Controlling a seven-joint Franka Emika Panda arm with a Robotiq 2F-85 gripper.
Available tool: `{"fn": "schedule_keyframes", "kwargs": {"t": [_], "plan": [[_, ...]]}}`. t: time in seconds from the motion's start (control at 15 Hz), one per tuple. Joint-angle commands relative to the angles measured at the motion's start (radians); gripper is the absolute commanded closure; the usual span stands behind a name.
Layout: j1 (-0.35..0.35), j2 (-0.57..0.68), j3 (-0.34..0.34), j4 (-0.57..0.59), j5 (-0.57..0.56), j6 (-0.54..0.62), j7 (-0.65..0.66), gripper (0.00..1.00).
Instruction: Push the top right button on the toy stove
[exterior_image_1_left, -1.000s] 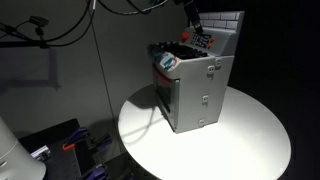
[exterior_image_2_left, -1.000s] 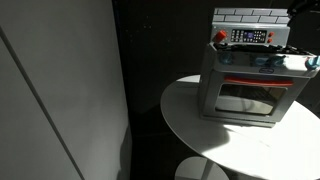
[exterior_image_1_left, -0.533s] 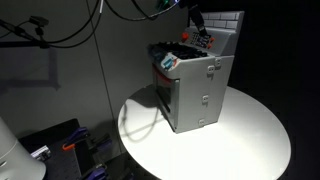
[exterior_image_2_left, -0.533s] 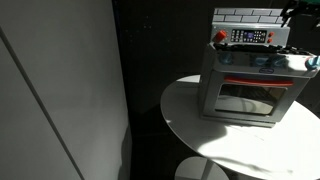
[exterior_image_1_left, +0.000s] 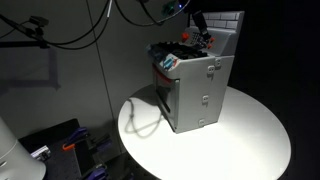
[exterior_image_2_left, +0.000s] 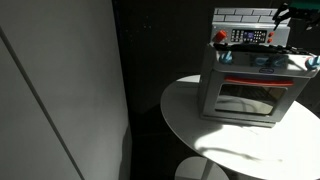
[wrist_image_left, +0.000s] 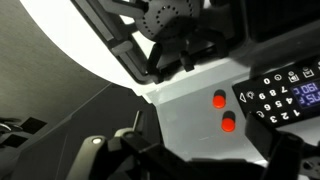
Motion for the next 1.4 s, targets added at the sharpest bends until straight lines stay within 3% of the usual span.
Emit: {"fn": "schedule_keyframes", "kwargs": {"t": [0.0, 1.33], "plan": [[0.029, 0.045, -0.033, 0.062, -0.02, -0.017, 0.033, 0.0], [0.062, 0.087, -0.081, 0.106, -0.004, -0.049, 0.061, 0.0]]}}
